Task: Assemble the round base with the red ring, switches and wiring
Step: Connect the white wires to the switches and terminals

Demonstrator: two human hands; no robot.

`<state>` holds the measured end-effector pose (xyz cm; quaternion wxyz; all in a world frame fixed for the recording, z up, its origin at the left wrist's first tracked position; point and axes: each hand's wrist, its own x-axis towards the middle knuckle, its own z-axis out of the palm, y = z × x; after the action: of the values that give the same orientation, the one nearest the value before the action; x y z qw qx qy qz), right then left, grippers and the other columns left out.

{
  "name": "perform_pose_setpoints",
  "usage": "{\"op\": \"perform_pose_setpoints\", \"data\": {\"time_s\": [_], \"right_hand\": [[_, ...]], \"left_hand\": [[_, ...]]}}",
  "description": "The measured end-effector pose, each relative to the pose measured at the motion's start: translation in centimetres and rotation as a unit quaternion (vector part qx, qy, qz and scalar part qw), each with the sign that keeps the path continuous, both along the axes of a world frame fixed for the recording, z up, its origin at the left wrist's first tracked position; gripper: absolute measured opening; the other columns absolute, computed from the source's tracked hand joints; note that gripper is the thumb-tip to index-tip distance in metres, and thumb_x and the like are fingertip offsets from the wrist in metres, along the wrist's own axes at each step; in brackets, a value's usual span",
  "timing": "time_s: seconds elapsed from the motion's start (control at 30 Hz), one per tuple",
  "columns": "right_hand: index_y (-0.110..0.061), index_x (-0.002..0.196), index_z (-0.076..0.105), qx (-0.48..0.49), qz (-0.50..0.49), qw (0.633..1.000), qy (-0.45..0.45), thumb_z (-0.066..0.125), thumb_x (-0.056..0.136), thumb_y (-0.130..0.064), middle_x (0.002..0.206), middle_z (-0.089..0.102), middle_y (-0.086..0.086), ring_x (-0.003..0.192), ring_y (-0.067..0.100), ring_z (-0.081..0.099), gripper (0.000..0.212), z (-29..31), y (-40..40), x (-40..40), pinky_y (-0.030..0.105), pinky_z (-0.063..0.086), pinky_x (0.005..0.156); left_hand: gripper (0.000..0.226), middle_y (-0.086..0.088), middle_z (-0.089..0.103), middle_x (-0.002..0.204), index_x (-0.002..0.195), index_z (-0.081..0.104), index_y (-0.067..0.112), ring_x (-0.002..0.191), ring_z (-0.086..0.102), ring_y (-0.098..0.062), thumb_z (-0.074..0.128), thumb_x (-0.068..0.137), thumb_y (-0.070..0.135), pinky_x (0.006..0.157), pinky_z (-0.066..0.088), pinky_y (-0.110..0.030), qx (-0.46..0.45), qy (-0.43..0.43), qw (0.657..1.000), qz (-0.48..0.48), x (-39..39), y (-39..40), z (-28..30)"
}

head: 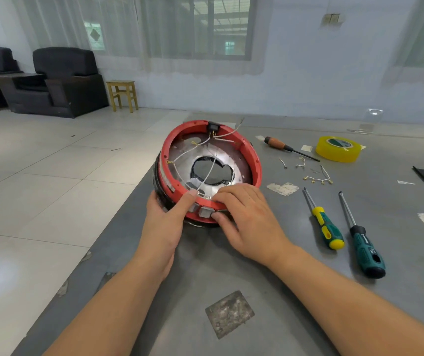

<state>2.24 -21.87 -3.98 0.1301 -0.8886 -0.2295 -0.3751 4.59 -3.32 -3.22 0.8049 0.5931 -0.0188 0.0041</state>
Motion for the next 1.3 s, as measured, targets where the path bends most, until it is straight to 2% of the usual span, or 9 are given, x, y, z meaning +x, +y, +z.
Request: {"op": "perform_pose_setpoints", "data": {"time_s": [0.17, 0.3, 0.37, 0.57, 0.73, 0.83, 1.0, 1.13, 1.3], "right_hand": [[-0.013, 0.118, 0.064, 0.015, 0.007, 0.999, 0.051, 0.065, 0.094, -0.024, 0.121, 0.061, 0.003, 0.114, 0.023, 0.056, 0.027, 0.3, 0.4, -0.1, 0.038, 0.044, 0.101], [-0.012, 0.117, 0.062, 0.01, 0.013, 0.997, 0.079, 0.062, 0.095, -0.023, 0.118, 0.059, 0.003, 0.111, 0.024, 0.055, 0.024, 0.5, 0.1, -0.3, 0.041, 0.044, 0.098], [-0.012, 0.117, 0.062, 0.002, 0.013, 0.996, 0.093, 0.061, 0.096, -0.023, 0.117, 0.06, 0.003, 0.11, 0.023, 0.054, 0.023, 0.6, 0.1, -0.3, 0.042, 0.043, 0.097], [-0.018, 0.117, 0.06, -0.011, 0.009, 0.993, 0.116, 0.056, 0.098, -0.028, 0.115, 0.059, -0.003, 0.112, 0.018, 0.053, 0.022, 0.7, -0.1, -0.2, 0.042, 0.038, 0.103], [-0.028, 0.118, 0.061, -0.006, -0.006, 0.994, 0.111, 0.051, 0.099, -0.04, 0.118, 0.06, -0.015, 0.117, 0.007, 0.052, 0.025, 0.7, -0.3, -0.1, 0.039, 0.025, 0.113], [-0.032, 0.122, 0.061, 0.111, -0.013, 0.987, 0.116, 0.047, 0.099, -0.048, 0.125, 0.059, -0.019, 0.126, -0.002, 0.047, 0.031, 1.3, -1.5, 0.4, 0.027, 0.025, 0.111], [-0.034, 0.1, 0.063, 0.337, -0.158, 0.914, 0.162, 0.055, 0.099, -0.028, 0.111, 0.064, -0.009, 0.094, -0.012, 0.056, 0.01, 2.8, -5.6, 4.4, 0.009, 0.039, 0.077], [-0.005, 0.118, 0.07, 0.196, -0.301, 0.879, 0.312, 0.051, 0.096, -0.01, 0.128, 0.066, 0.015, 0.117, 0.028, 0.06, 0.03, 3.6, -10.2, 9.4, 0.034, 0.048, 0.097], [-0.006, 0.14, 0.055, 0.022, -0.375, 0.835, 0.401, 0.048, 0.099, -0.012, 0.149, 0.045, 0.016, 0.133, 0.033, 0.05, 0.042, 3.5, -13.3, 13.9, 0.041, 0.045, 0.11]], "left_hand": [[0.081, 0.014, 0.063, 0.142, 0.155, 0.041, 0.039, 0.134, 0.058, -0.01, 0.073, 0.083, 0.059, 0.117, 0.045, -0.045, 0.155, -0.064, 0.985, 0.038, -0.2, 0.5, -0.4], [0.109, 0.003, 0.041, 0.166, 0.154, 0.045, 0.031, 0.163, 0.006, -0.024, 0.037, 0.064, 0.093, 0.131, -0.001, -0.055, 0.385, -0.018, 0.921, 0.054, 0.0, 0.8, -0.1], [0.108, -0.002, 0.037, 0.168, 0.15, 0.05, 0.025, 0.163, -0.001, -0.022, 0.033, 0.068, 0.094, 0.129, -0.009, -0.052, 0.438, 0.006, 0.897, 0.055, -0.1, 0.9, 0.0], [0.088, -0.012, 0.047, 0.161, 0.143, 0.057, 0.017, 0.162, 0.01, -0.029, 0.042, 0.086, 0.082, 0.131, 0.002, -0.051, 0.412, 0.053, 0.908, 0.055, 0.0, 0.8, -0.2], [0.083, -0.008, 0.026, 0.171, 0.163, 0.027, 0.019, 0.162, 0.007, -0.029, 0.064, 0.097, 0.053, 0.13, 0.013, -0.057, 0.352, -0.037, 0.926, 0.133, -0.3, 0.4, -0.4], [0.058, 0.001, 0.038, 0.166, 0.154, 0.046, 0.024, 0.162, 0.006, -0.019, 0.06, 0.101, 0.043, 0.131, 0.013, -0.051, 0.384, -0.176, 0.897, 0.13, -0.2, 0.4, -0.5], [0.043, 0.013, 0.058, 0.149, 0.133, 0.069, 0.033, 0.158, 0.024, -0.012, 0.053, 0.096, 0.047, 0.13, 0.014, -0.05, 0.45, -0.337, 0.825, 0.05, 0.0, -0.4, -0.7], [0.04, 0.017, 0.066, 0.135, 0.122, 0.075, 0.037, 0.149, 0.041, -0.014, 0.048, 0.097, 0.052, 0.129, 0.014, -0.048, 0.506, -0.373, 0.776, 0.045, 0.2, -1.2, -1.6], [0.037, 0.018, 0.067, 0.129, 0.124, 0.074, 0.04, 0.139, 0.05, -0.015, 0.048, 0.1, 0.052, 0.127, 0.019, -0.049, 0.528, -0.374, 0.76, 0.066, 0.9, -1.7, -2.3]]}}
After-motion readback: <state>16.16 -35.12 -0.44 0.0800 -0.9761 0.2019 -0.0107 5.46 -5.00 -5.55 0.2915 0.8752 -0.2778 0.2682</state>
